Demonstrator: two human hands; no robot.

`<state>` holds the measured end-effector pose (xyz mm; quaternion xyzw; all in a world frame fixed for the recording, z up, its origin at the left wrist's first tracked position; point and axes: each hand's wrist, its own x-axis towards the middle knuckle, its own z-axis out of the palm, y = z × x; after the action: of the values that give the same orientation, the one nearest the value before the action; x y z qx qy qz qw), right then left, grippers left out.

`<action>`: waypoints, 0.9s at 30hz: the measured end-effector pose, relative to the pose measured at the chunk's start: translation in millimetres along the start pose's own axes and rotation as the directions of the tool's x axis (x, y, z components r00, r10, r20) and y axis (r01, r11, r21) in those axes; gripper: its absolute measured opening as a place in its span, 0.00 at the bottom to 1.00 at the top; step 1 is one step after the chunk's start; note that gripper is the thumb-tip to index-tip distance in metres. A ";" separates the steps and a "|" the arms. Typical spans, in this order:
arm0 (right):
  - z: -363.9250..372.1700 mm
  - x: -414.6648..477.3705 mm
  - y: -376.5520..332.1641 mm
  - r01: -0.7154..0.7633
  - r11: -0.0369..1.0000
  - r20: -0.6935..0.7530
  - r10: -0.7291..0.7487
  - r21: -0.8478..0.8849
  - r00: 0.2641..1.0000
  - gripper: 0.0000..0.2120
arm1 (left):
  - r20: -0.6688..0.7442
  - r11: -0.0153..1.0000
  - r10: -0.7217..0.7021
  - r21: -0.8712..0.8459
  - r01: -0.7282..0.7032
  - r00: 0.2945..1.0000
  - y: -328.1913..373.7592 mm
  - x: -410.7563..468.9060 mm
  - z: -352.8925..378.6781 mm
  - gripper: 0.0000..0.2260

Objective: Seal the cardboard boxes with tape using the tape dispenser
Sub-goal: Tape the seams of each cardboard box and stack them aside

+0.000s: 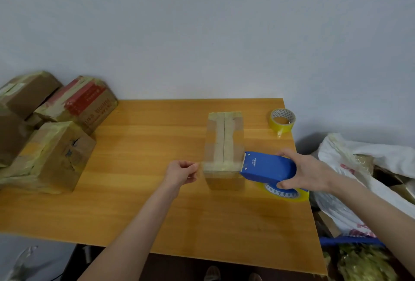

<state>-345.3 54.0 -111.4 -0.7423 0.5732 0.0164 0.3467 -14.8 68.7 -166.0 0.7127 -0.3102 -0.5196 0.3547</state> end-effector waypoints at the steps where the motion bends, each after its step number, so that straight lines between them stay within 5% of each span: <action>1: 2.5 1.4 -3.5 0.002 1.000 0.002 -0.002 0.007 1.000 0.29 | -0.006 1.000 0.006 0.005 -0.006 1.000 -0.1 2.4 -2.7 0.04; 8: 11.5 4.6 -4.3 -0.021 1.000 0.018 0.022 -0.020 1.000 0.36 | 0.032 0.992 -0.003 0.123 -0.001 0.999 -2.1 0.3 4.1 0.17; 12: 12.0 2.8 1.7 -0.037 0.999 0.014 0.037 -0.012 0.999 0.37 | -0.022 0.803 0.066 0.595 -0.040 0.998 -13.1 0.0 -16.1 0.30; 15: 12.0 4.2 1.8 -0.023 1.000 0.012 0.023 0.011 1.000 0.34 | -0.093 0.855 0.251 0.488 -0.176 0.963 -5.9 -9.6 -10.7 0.19; 18: 18.6 10.5 -1.6 0.007 1.000 -0.001 -0.007 0.019 1.000 0.37 | 0.086 0.875 0.256 0.404 -0.269 0.963 7.0 -25.4 18.3 0.21; 22: 26.5 22.0 -20.2 0.057 0.998 -0.008 -0.057 0.013 0.998 0.37 | 0.036 0.897 0.282 0.344 -0.277 0.959 9.1 -26.8 8.1 0.21; 25: 27.6 28.5 -19.6 0.087 0.995 -0.008 -0.087 0.042 0.996 0.39 | 0.099 0.671 0.404 0.643 -0.369 0.909 4.3 -25.5 3.8 0.22; 27: 25.2 26.5 -16.1 0.101 0.995 0.001 -0.101 0.026 0.995 0.40 | 0.250 0.382 0.612 0.738 -0.557 0.750 0.4 -29.9 15.3 0.22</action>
<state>-313.0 46.9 -133.8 -0.7658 0.5347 -0.0078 0.3572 -37.6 89.9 -153.4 0.6522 -0.7207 -0.1503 0.1807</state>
